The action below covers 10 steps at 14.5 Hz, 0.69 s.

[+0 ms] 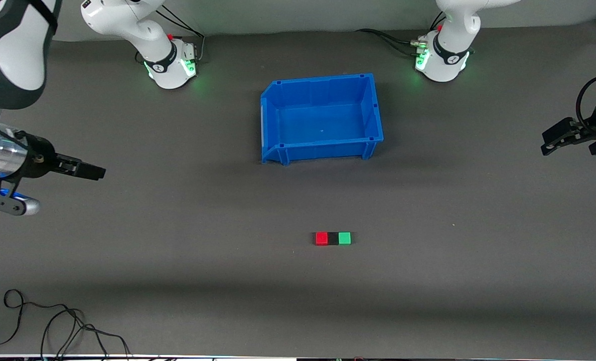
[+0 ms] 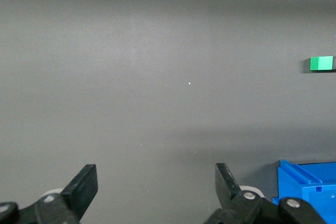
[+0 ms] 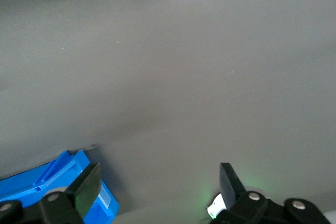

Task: Attach green and red cubes to black cube

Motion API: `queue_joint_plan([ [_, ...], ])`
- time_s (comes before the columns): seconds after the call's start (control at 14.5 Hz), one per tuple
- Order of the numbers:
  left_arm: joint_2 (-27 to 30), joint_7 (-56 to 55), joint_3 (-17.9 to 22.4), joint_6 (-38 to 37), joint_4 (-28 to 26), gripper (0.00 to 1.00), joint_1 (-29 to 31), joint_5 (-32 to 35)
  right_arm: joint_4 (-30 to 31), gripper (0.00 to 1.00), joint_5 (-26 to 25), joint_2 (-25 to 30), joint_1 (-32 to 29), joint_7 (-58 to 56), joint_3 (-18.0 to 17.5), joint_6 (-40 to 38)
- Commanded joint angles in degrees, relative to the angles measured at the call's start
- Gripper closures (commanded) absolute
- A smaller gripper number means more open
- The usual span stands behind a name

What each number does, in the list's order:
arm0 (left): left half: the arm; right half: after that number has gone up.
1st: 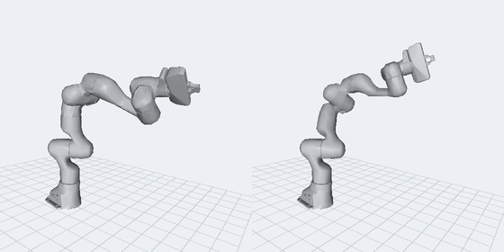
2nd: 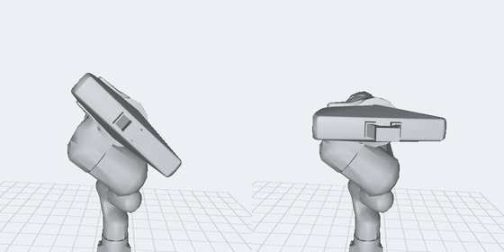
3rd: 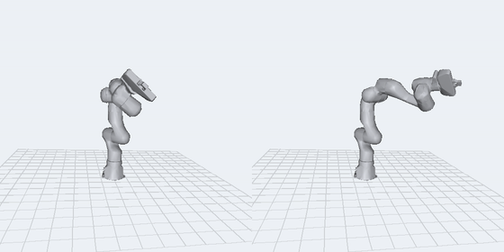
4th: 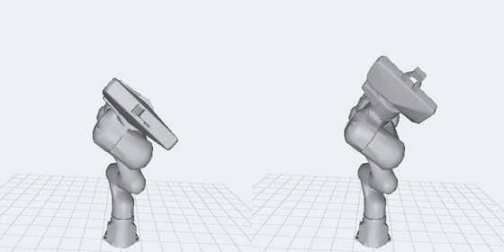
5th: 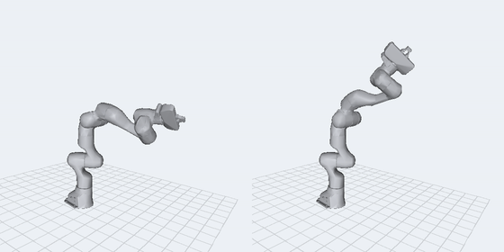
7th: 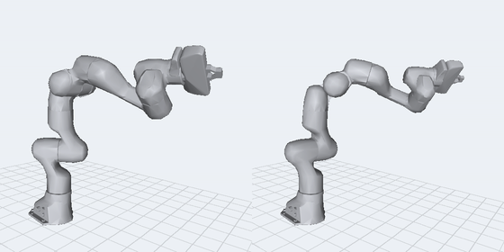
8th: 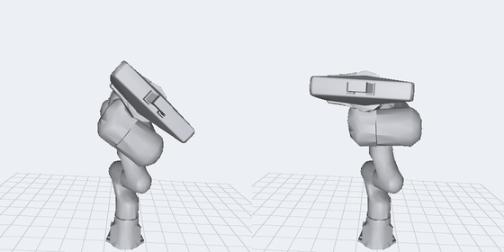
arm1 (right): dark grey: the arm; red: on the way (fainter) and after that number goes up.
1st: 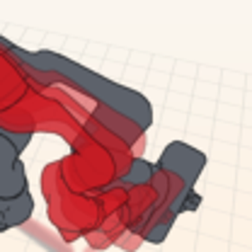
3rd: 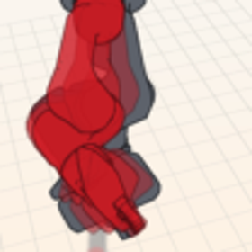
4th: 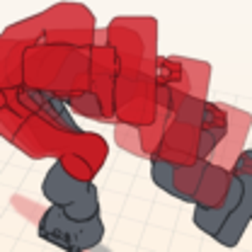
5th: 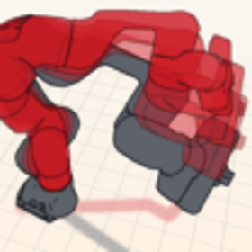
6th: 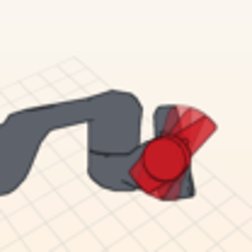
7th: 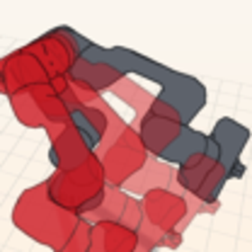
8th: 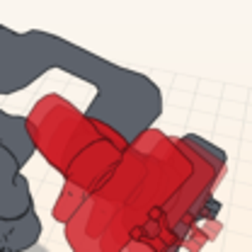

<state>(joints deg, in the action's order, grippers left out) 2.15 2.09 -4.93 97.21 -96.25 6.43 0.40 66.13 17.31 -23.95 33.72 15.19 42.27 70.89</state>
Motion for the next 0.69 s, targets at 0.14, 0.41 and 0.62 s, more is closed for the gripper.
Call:
queue_joint_plan([
  [0.14,-0.1,-0.7,-0.3,-2.4,0.6,0.0,-0.1,0.2,5.9,0.0,-6.8,8.4,-15.8,-0.9,-19.6,2.2],
  [0.41,-1.8,-0.5,-0.3,-4.9,4.6,0.0,-0.1,0.2,11.2,0.0,-9.0,12.8,-25.3,-0.9,-30.3,5.5],
  [0.62,-2.4,-0.4,-0.3,-6.6,5.5,0.0,-0.2,0.3,19.5,0.0,-11.0,18.6,-31.0,-1.0,-36.7,10.9],
])
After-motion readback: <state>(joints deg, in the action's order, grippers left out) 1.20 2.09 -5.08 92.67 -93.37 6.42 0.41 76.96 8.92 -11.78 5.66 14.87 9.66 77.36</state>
